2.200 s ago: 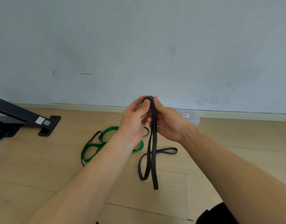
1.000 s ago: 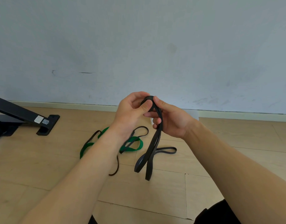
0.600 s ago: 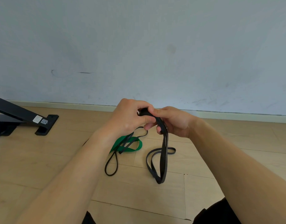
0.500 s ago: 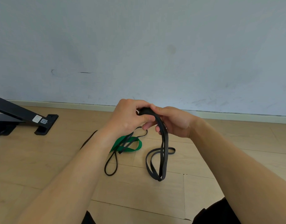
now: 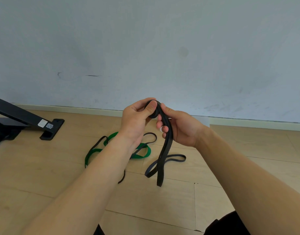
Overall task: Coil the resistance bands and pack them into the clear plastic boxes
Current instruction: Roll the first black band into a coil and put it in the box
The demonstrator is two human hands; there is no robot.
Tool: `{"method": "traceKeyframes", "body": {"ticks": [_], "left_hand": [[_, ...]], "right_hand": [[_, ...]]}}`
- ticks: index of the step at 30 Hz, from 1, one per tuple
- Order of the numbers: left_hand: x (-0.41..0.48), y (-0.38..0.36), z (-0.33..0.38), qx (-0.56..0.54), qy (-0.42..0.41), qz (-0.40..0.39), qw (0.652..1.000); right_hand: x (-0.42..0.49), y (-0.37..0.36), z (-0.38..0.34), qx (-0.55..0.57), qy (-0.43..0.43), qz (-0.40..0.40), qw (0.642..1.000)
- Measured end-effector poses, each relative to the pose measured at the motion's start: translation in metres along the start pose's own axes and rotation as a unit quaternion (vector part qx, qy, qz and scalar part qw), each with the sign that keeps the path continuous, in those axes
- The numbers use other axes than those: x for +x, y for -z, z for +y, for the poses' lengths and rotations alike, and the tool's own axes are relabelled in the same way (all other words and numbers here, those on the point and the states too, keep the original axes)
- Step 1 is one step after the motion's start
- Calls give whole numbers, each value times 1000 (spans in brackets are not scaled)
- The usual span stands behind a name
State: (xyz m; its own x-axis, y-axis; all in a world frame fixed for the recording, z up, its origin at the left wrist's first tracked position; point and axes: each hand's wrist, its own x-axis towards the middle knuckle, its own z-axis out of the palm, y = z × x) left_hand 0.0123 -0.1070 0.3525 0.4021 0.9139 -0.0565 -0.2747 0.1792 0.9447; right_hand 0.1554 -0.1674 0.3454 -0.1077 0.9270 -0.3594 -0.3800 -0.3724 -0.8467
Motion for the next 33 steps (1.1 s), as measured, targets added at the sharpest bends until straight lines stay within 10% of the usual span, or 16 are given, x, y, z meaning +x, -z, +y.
{"method": "traceKeyframes", "body": {"ticks": [10, 19, 33], "left_hand": [[-2, -9, -7, -28, 38, -41, 998], [2, 10, 25, 423, -94, -190, 881], [1, 9, 19, 209, -62, -72, 973]], "right_hand": [[0, 2, -2, 57, -11, 18, 998], [-8, 9, -10, -140, -38, 25, 989], [-10, 8, -4, -114, 89, 65, 987]]}}
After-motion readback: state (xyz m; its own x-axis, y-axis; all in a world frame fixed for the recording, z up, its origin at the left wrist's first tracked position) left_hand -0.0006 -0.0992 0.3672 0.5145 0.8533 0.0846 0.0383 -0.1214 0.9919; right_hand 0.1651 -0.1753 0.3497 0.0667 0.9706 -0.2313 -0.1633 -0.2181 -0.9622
